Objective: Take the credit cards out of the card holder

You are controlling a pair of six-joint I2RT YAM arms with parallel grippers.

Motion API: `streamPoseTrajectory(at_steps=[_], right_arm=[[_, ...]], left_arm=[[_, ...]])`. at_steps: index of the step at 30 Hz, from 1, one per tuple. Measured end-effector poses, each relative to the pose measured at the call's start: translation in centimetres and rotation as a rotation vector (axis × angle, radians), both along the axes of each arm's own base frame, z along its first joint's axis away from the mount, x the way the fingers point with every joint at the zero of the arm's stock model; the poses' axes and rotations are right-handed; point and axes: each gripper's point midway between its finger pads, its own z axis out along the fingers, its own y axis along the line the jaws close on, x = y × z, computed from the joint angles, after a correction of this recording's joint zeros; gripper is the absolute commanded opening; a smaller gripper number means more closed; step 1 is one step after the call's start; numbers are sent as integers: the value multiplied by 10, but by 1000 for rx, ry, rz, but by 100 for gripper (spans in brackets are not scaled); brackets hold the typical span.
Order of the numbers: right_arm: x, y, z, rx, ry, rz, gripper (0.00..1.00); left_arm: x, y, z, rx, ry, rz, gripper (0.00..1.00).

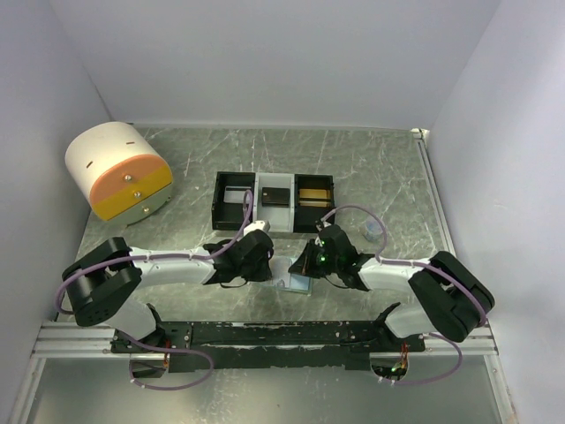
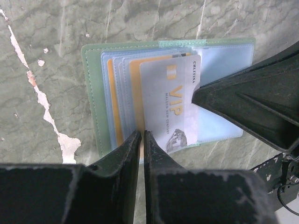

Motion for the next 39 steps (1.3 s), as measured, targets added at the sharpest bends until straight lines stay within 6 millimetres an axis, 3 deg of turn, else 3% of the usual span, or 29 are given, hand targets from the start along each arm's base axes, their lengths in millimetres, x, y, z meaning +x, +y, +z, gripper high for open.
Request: streamPoseTrajectory(at_steps=[4,8,16,29,34,39], right_arm=[[-2,2,0,29,14,-12,19],[-2,5,2,56,21,-19,23],[-3,6,-1,83,28,-25,1],[0,-16,9,64,-5,-24,0],[-5,-17,2,74,25,-16,0],[-7,-18,-1,90,36,-36,0]], left_arm=[[0,0,-1,2,1,-1,16],[-1,-1,-2,2,2,-2,15],[-1,0,-2,1,5,6,13],[-2,-2,-1,-4,8,18,14],[-4,-3,-1,-3,5,12,20],[-9,-11,7,0,-8,-24,33]])
